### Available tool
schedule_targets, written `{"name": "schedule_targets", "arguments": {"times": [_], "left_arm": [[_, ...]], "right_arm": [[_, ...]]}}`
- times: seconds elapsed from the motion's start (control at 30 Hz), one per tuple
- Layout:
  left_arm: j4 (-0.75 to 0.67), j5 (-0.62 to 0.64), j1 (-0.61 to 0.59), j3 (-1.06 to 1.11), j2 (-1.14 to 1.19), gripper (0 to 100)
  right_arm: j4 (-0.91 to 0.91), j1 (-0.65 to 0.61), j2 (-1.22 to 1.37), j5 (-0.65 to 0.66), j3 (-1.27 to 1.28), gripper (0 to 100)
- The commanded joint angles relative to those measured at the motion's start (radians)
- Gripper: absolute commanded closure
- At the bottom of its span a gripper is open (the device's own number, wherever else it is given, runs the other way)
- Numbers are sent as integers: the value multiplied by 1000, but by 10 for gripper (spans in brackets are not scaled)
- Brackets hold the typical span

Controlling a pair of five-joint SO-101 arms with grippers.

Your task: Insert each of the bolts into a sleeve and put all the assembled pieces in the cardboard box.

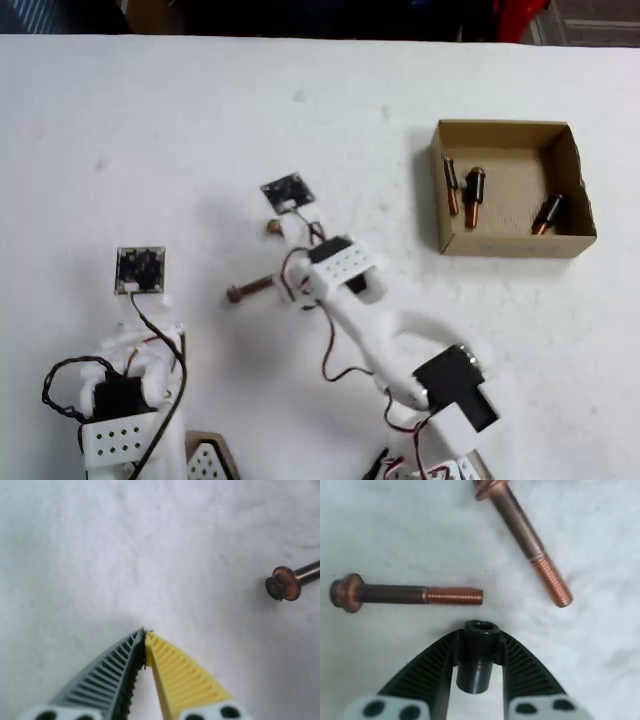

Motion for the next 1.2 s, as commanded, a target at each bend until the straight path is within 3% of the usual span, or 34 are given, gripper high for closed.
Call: {"name": "schedule_targets", "arguments": {"times": [0.0, 0.33, 0.63, 1.17], "left_arm": [[-26, -11, -8, -18, -12, 974], [-26, -11, -8, -18, -12, 974], [-26, -11, -5, -17, -12, 973], [-28, -11, -5, -15, -12, 973]], "right_arm": [[68, 74, -5, 103, -40, 981], [142, 277, -5, 325, -38, 980], [143, 291, -4, 331, -35, 861], [209, 283, 5, 333, -34, 861]]}}
